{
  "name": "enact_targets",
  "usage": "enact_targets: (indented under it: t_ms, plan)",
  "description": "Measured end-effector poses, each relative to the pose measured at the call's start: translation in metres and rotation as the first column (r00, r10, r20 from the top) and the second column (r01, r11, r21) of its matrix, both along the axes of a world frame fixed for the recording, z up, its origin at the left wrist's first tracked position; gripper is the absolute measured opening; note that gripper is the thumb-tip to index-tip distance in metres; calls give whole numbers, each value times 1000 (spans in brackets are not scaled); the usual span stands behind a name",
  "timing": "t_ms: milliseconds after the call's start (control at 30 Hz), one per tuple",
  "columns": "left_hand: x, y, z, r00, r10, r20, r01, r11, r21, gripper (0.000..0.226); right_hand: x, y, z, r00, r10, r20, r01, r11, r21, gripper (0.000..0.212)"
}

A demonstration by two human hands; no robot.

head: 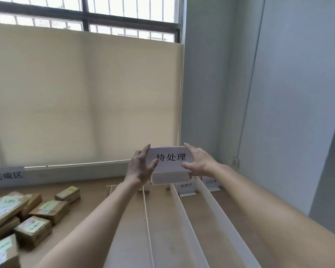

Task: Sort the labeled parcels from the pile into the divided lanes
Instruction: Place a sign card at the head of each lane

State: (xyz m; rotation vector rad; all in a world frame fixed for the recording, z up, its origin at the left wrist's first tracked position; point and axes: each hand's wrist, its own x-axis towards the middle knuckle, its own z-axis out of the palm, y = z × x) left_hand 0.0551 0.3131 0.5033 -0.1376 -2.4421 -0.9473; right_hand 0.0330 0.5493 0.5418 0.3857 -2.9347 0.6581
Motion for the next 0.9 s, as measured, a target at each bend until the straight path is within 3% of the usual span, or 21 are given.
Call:
enact_targets:
  t_ms: [400,900]
  plan:
    - [-90,44,-32,998,8,57,-7,1000,-22,70,-82,45,-34,999,-1,43,1,1000,-3,87]
    - [-303,-24,-173,954,38,296,-41,999,1,70,-309,-27,-165,972,26,235,-38,998,45,85]
